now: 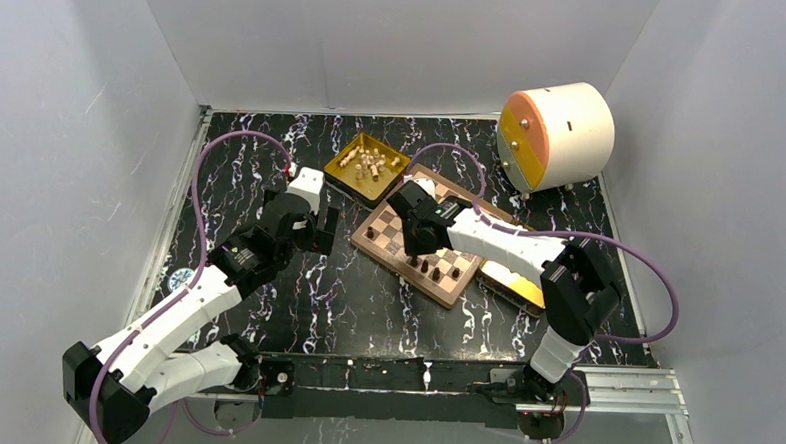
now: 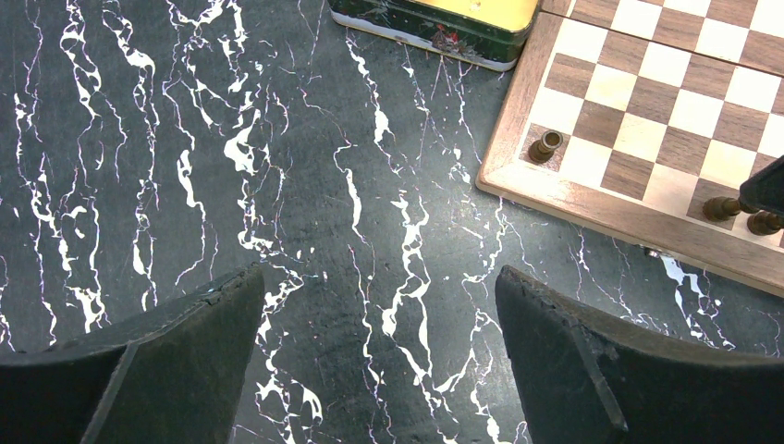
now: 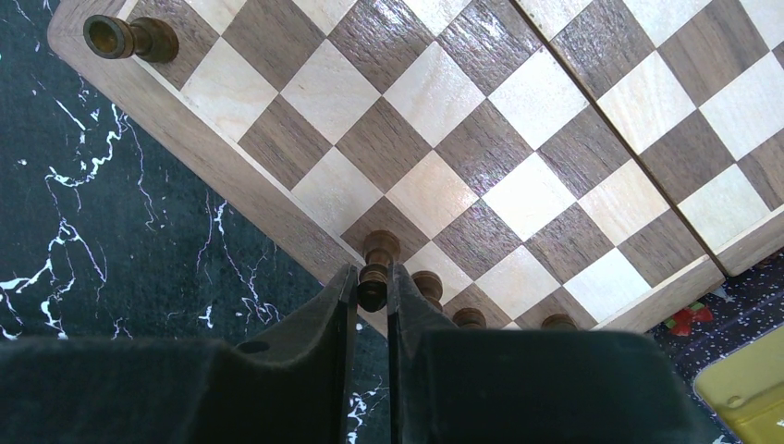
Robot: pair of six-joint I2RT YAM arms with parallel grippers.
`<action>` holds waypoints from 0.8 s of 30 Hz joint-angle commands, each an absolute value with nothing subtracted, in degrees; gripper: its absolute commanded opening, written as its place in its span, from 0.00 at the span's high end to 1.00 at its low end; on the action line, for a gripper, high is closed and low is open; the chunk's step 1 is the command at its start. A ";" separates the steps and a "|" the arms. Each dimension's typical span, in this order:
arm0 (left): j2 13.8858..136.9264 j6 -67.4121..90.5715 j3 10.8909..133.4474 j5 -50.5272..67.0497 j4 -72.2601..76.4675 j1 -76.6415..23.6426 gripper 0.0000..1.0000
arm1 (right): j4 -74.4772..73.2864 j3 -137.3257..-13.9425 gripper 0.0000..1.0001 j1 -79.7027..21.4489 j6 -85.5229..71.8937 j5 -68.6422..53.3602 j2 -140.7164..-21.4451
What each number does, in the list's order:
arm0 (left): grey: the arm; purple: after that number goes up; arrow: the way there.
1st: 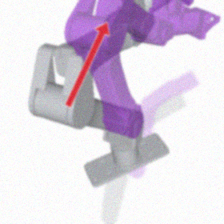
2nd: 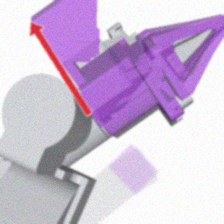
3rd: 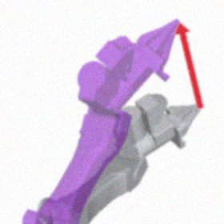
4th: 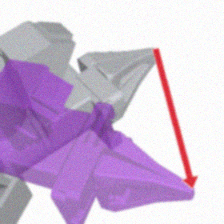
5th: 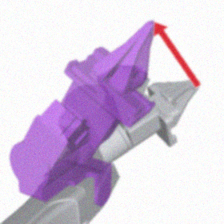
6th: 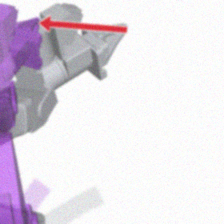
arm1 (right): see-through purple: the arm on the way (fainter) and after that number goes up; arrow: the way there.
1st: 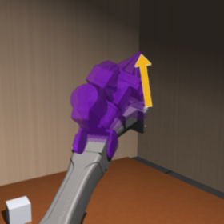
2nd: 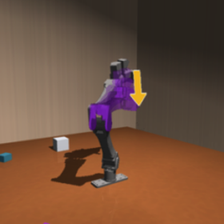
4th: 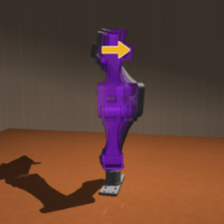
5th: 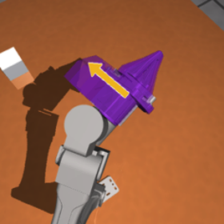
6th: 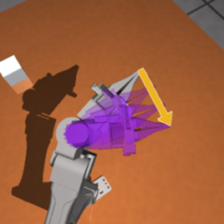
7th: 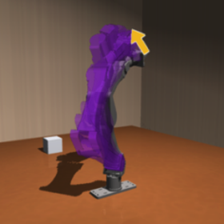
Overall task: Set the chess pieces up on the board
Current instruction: Move the chess piece to the chessboard.
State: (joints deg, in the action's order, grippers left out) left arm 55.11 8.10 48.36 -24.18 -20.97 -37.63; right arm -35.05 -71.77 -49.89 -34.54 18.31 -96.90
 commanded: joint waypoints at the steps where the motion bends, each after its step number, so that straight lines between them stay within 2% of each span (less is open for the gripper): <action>1: 54.11 7.91 48.08 -24.79 -20.24 -37.77 0.08 | -34.73 -71.97 0.77 -49.71 -35.13 20.16 -96.79; 9: 53.79 7.88 48.08 -25.00 -20.20 -37.72 0.08 | -34.20 -71.63 0.76 -49.74 -35.18 19.95 -96.77; 15: 53.87 7.86 48.08 -24.96 -20.14 -37.73 0.08 | -34.10 -72.51 0.64 -49.71 -35.17 19.51 -96.55; 24: 54.76 8.25 47.94 -24.21 -20.20 -37.74 0.07 | -35.32 -75.58 0.54 -49.36 -34.23 20.74 -94.74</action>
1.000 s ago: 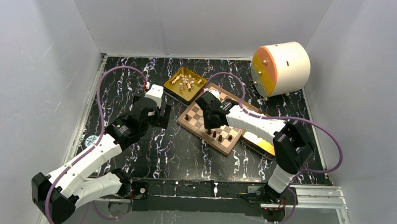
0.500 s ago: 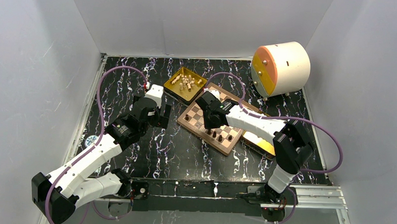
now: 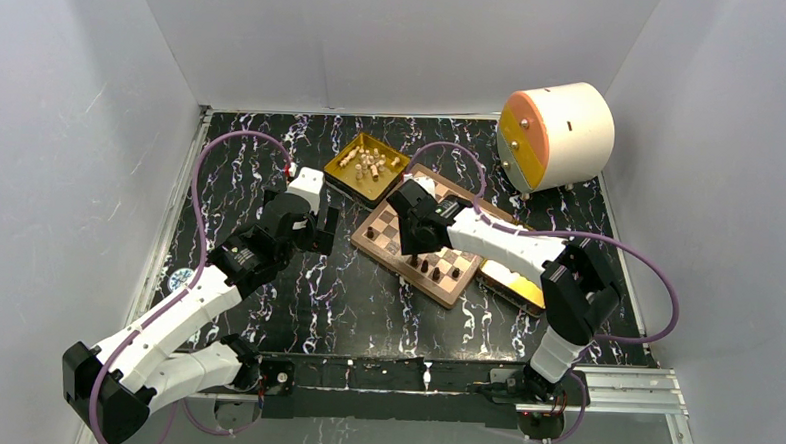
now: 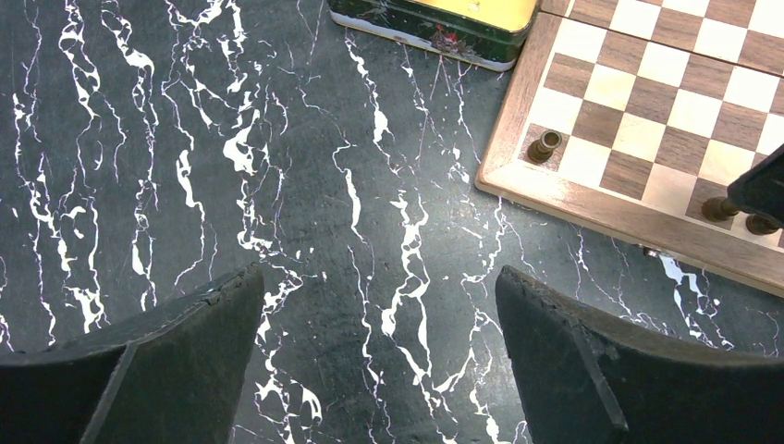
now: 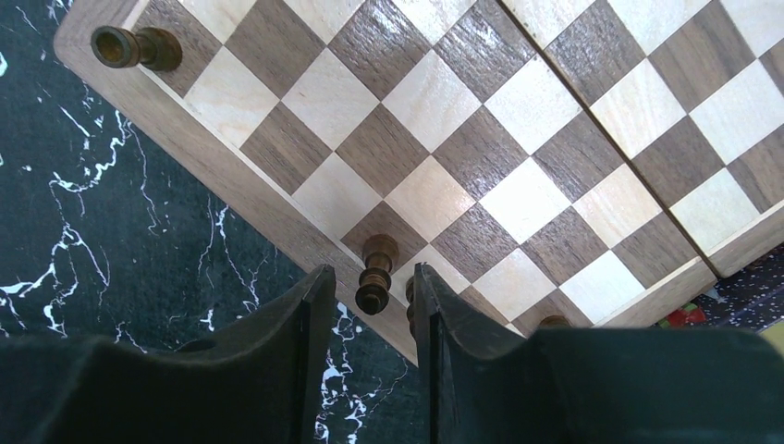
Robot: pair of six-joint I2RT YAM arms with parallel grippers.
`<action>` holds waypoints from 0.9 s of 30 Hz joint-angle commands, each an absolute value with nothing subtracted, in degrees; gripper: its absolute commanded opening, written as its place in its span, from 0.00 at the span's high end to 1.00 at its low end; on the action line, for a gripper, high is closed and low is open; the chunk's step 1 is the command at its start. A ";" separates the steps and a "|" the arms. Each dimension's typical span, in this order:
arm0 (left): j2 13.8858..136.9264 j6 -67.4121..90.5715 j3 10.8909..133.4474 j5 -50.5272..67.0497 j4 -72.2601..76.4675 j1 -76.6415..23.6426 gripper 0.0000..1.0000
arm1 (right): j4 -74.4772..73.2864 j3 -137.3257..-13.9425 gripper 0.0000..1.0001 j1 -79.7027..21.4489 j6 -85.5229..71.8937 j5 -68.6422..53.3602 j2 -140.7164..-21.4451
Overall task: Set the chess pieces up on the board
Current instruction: Move the chess piece to the chessboard, then pick up the chess piece from the storage box.
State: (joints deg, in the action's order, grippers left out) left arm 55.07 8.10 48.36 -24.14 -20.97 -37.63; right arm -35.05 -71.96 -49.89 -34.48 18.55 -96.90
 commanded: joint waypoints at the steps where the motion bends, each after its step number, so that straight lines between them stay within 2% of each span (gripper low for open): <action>1: 55.06 8.34 47.98 -23.68 -20.26 -37.75 0.06 | -35.72 -75.93 0.54 -49.13 -34.07 21.06 -94.44; 8: 61.14 9.70 51.73 -16.49 -23.81 -37.79 0.02 | -37.62 -75.04 0.55 -45.01 -33.05 23.13 -89.92; 16: 62.93 10.93 52.75 -10.11 -23.03 -37.68 0.05 | -38.91 -69.96 0.57 -36.24 -33.13 23.98 -83.33; 27: 54.06 9.07 47.12 -17.61 -19.34 -37.70 0.09 | -33.69 -59.11 0.65 -21.02 -31.90 21.80 -76.13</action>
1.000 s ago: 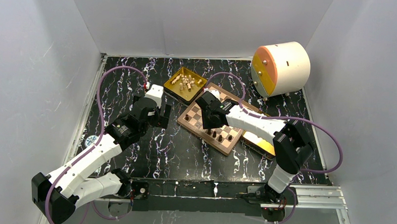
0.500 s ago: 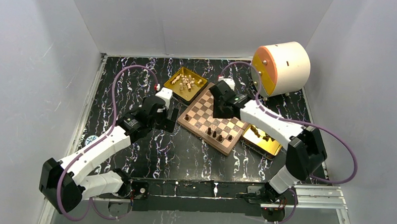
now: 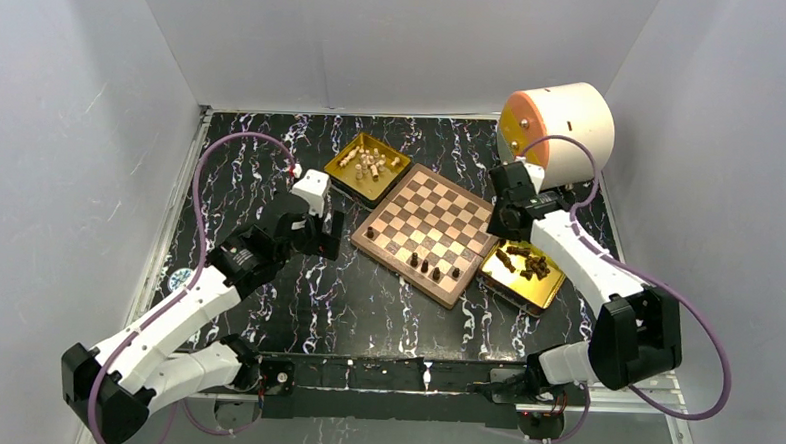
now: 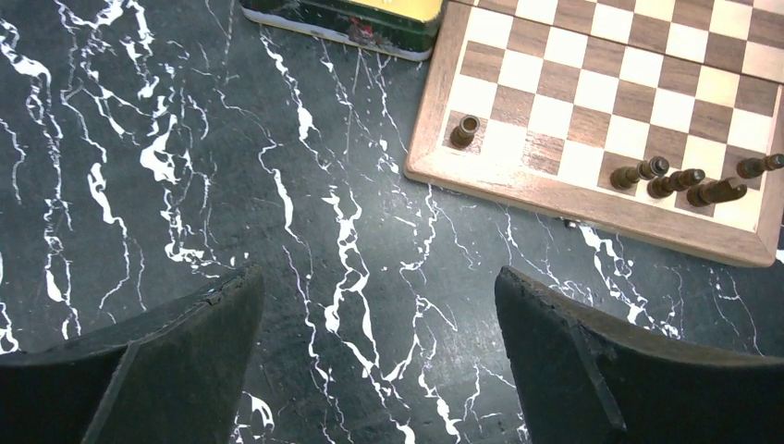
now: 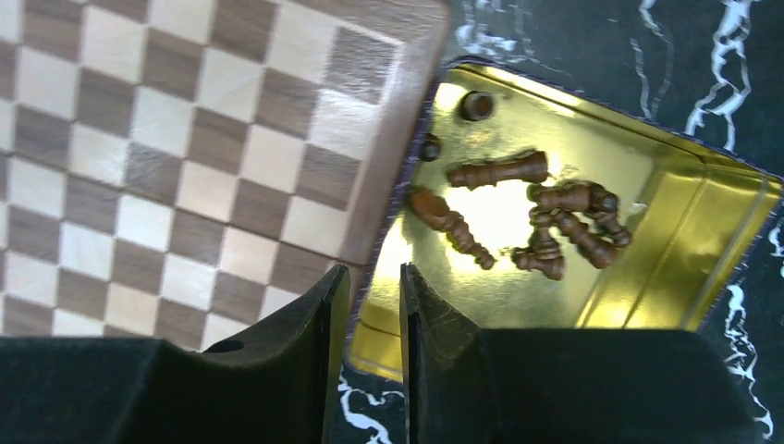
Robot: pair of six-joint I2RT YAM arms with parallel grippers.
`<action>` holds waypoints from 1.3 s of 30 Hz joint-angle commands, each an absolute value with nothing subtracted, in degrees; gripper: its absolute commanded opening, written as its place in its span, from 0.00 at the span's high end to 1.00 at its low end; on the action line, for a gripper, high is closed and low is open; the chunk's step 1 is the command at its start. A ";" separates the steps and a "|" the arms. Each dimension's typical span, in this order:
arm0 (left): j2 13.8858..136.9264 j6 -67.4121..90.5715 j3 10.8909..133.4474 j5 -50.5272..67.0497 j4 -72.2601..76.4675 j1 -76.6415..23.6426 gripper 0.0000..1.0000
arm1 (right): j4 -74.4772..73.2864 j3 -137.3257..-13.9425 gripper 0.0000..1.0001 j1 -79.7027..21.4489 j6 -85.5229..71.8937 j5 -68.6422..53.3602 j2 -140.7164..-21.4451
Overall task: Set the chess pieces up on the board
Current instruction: Pick up the chess piece from the storage box.
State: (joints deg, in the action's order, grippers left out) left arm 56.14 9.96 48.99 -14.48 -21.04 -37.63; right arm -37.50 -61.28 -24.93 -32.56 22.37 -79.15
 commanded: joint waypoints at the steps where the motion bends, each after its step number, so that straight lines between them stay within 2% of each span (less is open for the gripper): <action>1: 54.12 9.07 46.85 -17.54 -19.22 -37.71 0.09 | -32.79 -58.24 0.66 -20.04 -31.97 21.27 -75.97; 7: 54.98 8.81 46.89 -17.22 -19.31 -37.71 0.09 | -27.76 -54.56 0.67 -15.45 -31.48 16.23 -76.98; 13: 54.32 8.72 46.54 -17.24 -19.33 -37.64 0.09 | -28.36 -53.75 0.67 -11.58 -31.99 22.00 -78.31; 25: 53.85 8.62 46.44 -16.90 -19.33 -37.71 0.09 | -26.52 -51.07 0.67 -2.30 -30.77 20.92 -77.83; 39: 53.58 8.53 46.49 -16.44 -19.19 -37.70 0.09 | -24.62 -48.07 0.68 1.36 -30.70 20.38 -79.04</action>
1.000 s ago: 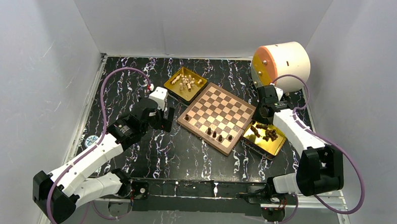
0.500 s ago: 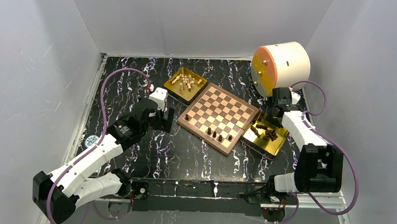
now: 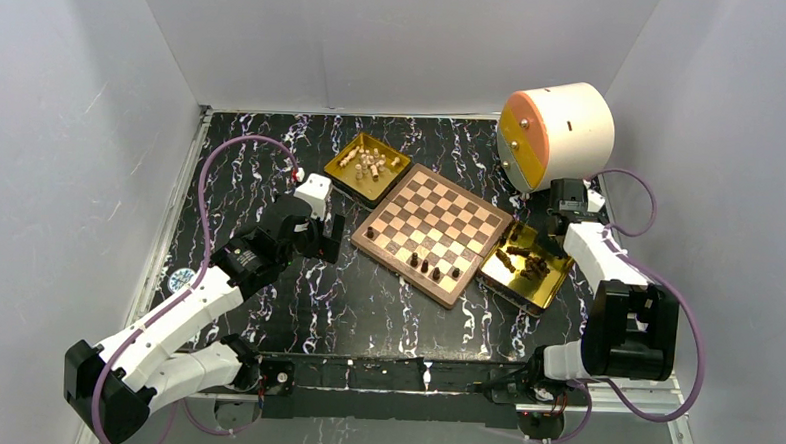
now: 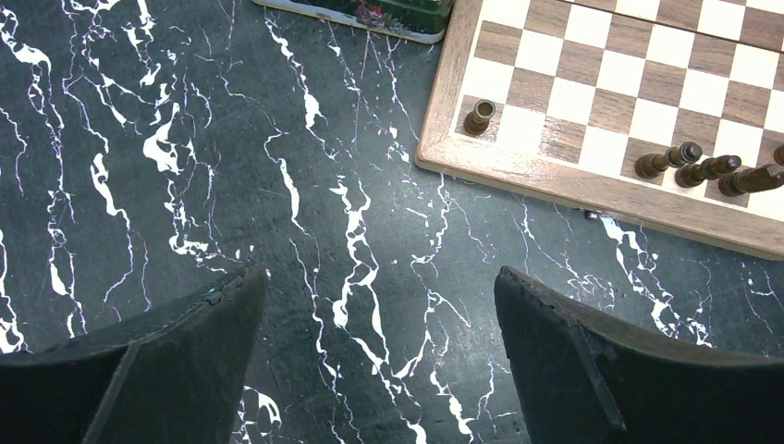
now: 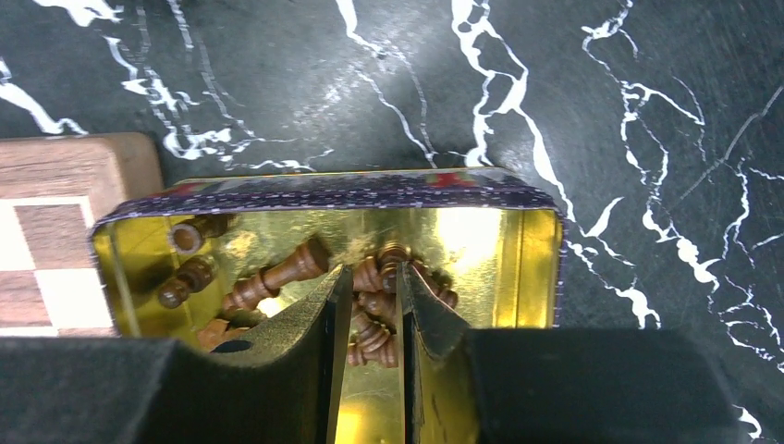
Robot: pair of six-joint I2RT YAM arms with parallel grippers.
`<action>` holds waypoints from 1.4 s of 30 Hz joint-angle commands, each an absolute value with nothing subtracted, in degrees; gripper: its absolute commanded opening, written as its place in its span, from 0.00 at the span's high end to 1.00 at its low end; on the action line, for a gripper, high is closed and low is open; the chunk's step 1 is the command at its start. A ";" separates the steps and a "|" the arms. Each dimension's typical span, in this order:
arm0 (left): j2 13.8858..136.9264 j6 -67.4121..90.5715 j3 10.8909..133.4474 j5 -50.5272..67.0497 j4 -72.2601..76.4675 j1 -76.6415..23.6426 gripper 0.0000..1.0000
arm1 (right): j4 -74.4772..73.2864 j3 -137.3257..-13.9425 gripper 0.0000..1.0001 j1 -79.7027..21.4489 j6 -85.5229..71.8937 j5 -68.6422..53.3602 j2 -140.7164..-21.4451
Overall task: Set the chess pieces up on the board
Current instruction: Pick up the chess piece from the storage box.
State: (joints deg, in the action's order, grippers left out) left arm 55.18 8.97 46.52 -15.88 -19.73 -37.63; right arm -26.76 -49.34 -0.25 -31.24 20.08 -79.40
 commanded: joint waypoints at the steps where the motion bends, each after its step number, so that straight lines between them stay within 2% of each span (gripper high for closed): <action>1: 53.49 8.55 46.49 -16.44 -19.12 -37.70 0.09 | -24.49 -47.87 0.68 1.40 -30.68 20.30 -78.92; 13: 53.26 8.53 46.41 -16.61 -19.11 -37.65 0.09 | -22.94 -45.54 0.67 1.41 -30.72 18.17 -79.41; 19: 53.35 8.53 46.41 -16.79 -19.09 -37.70 0.09 | -22.59 -45.31 0.74 1.41 -30.38 17.59 -79.50; 22: 53.35 8.46 46.41 -16.87 -19.13 -37.70 0.09 | -23.14 -45.60 0.75 1.41 -30.29 17.59 -79.73; 28: 53.26 8.44 46.41 -17.05 -19.08 -37.71 0.09 | -23.44 -45.42 0.70 1.41 -30.45 17.40 -80.20; 35: 53.19 8.44 46.41 -17.24 -19.12 -37.70 0.09 | -23.91 -45.76 0.81 1.41 -29.66 17.72 -79.10; 42: 53.30 8.44 46.41 -17.23 -19.17 -37.70 0.09 | -26.34 -48.13 0.84 1.41 -28.33 18.38 -76.55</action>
